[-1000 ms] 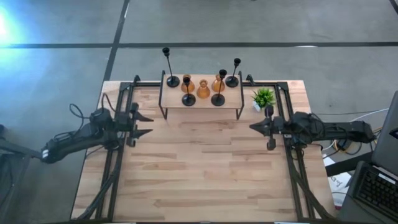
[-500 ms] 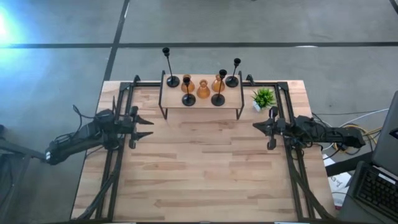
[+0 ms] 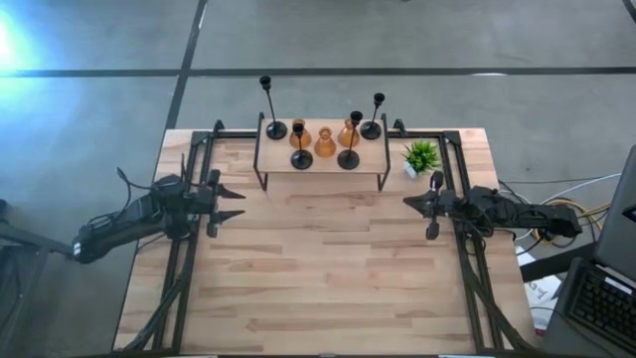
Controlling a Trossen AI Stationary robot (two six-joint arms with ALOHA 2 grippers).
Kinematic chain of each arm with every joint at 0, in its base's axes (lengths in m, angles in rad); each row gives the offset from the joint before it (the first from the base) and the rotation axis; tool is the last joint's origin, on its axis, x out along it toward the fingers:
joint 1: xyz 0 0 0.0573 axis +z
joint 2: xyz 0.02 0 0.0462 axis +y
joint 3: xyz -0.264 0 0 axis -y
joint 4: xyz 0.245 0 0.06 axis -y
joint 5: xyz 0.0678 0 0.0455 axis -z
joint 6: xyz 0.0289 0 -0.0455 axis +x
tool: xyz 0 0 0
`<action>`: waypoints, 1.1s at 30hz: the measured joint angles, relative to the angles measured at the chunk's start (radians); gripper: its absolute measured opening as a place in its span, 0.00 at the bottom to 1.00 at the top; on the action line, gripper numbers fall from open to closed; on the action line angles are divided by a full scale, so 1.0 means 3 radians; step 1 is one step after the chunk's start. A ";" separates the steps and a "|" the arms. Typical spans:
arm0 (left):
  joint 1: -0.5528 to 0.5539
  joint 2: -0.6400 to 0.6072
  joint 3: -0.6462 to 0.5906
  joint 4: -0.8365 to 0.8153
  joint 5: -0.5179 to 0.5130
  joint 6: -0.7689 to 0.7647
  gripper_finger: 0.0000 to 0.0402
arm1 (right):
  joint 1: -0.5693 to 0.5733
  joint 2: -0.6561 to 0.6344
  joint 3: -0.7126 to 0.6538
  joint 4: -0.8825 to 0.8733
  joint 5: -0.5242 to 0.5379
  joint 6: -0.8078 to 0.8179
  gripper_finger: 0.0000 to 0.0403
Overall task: Pick & Place candle stick holders
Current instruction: Return to Home Position
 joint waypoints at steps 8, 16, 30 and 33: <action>0.0000 0.0001 -0.0001 -0.0013 -0.0001 -0.0708 0.49 | 0.0000 0.0022 -0.0005 0.0024 -0.0004 0.0046 0.02; -0.0008 0.0001 -0.0003 -0.0013 0.0000 -0.0793 0.49 | 0.0000 0.0025 -0.0005 0.0027 -0.0004 0.0046 0.02; -0.0896 -0.0004 -0.0367 0.0708 -0.0031 -0.0801 0.49 | -0.0003 -0.0008 -0.0117 0.0357 -0.0009 0.0046 0.02; -0.0956 -0.0004 -0.0475 0.1072 -0.0030 -0.0801 0.49 | -0.0003 -0.0008 -0.0163 0.0490 -0.0009 0.0047 0.02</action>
